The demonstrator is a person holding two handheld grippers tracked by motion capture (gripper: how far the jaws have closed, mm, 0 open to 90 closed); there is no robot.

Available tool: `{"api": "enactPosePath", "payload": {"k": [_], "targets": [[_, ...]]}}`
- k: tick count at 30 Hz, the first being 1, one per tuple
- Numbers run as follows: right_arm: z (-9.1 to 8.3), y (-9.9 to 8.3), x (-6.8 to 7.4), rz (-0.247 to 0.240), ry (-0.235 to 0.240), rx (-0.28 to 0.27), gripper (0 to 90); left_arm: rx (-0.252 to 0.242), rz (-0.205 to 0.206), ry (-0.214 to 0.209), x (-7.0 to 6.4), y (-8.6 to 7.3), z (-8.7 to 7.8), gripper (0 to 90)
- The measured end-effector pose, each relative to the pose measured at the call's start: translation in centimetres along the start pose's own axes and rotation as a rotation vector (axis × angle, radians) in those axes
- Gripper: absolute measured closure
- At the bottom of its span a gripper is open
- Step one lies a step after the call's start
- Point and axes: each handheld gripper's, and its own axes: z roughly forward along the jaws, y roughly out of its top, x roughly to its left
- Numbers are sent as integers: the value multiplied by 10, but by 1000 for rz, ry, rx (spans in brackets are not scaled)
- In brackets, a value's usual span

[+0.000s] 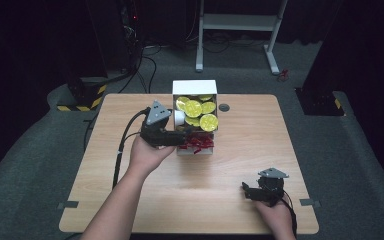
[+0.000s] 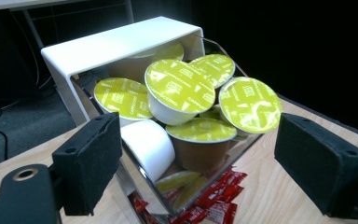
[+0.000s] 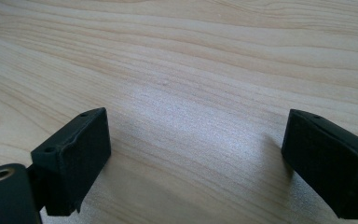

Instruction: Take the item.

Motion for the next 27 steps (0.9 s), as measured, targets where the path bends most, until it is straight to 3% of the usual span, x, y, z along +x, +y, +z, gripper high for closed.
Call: {"api": "enactPosePath", "payload": {"k": [12,17,27], "targets": [[0,0,0,0,0,0,79,1,41,12,-1,13,16,154],[0,0,0,2,0,1,79,-19,33,29,1,16,21,163],[0,0,0,2,0,1,80,-3,33,39,-1,22,33,187]]}}
